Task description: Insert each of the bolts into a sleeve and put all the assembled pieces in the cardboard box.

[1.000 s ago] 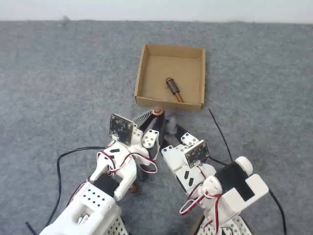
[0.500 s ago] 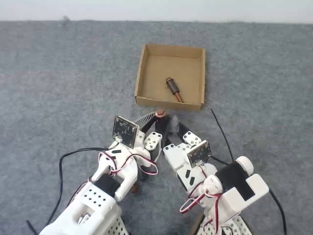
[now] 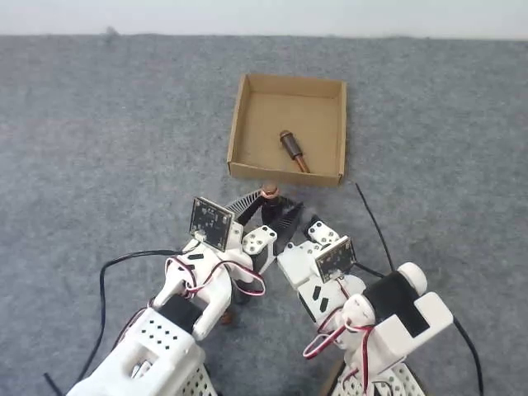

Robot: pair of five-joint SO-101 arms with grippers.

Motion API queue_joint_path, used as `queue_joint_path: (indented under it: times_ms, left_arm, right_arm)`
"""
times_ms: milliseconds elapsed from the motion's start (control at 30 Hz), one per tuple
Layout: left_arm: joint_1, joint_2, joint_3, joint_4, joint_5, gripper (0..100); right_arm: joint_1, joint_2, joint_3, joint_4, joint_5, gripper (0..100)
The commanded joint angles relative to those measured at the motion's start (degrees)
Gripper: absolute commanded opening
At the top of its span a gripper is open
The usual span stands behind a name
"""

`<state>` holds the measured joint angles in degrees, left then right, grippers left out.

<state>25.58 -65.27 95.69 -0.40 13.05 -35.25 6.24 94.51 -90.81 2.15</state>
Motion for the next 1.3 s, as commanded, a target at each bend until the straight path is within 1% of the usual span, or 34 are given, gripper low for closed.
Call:
queue_joint_path:
  times_ms: [0, 200, 267, 500, 633, 733, 833, 967, 1033, 1067, 1167, 1267]
  left_arm:
    - [-0.4, -0.8, -1.6, 0.7, -0.2, 21]
    - [-5.8, -0.8, -3.1, 0.7, -0.3, 21]
    - [-6.3, -0.8, -3.2, 0.8, -0.3, 21]
    - [-5.2, -0.8, -2.8, 0.8, -0.1, 21]
    - [-4.0, -1.8, -2.9, 0.4, 4.3, 21]
    - [-4.2, -7.9, -2.2, 1.0, 6.8, 21]
    - [-4.2, -17.2, -0.1, 5.6, 7.8, 21]
    - [-4.2, -32.4, 0.0, 18.9, 7.8, 21]
    - [-4.2, -39.6, 0.3, 24.6, 7.8, 21]
    - [-4.2, -40.9, -0.2, 26.5, 7.8, 21]
    - [-4.7, -37.3, -0.7, 25.5, 7.7, 21]
    - [-7.9, -36.6, -0.5, 22.1, 7.8, 21]
  right_arm:
    - [1.5, -2.1, 0.2, -1.8, -0.6, 0.6]
    - [1.5, -2.1, 0.2, -1.8, -0.5, 0.6]
    - [1.5, -2.1, 0.1, -1.8, -0.5, 0.6]
    - [1.5, -2.1, -0.1, -1.6, -0.5, 0.6]
    - [1.5, -2.1, -0.1, -1.5, -0.4, 0.6]
    - [1.5, -2.2, -0.1, -1.5, -0.4, 0.6]
    - [1.5, -2.2, -0.1, -1.5, -0.4, 0.6]
    - [1.5, -2.2, -0.1, -1.5, -0.4, 0.6]
    - [1.5, -2.1, -0.1, -1.5, -0.4, 0.6]
    - [1.5, -2.1, -0.1, -1.5, -0.4, 0.6]
    - [1.5, -2.1, -0.1, -1.5, -0.4, 0.6]
    - [1.6, -2.1, -0.1, -1.5, -0.4, 0.6]
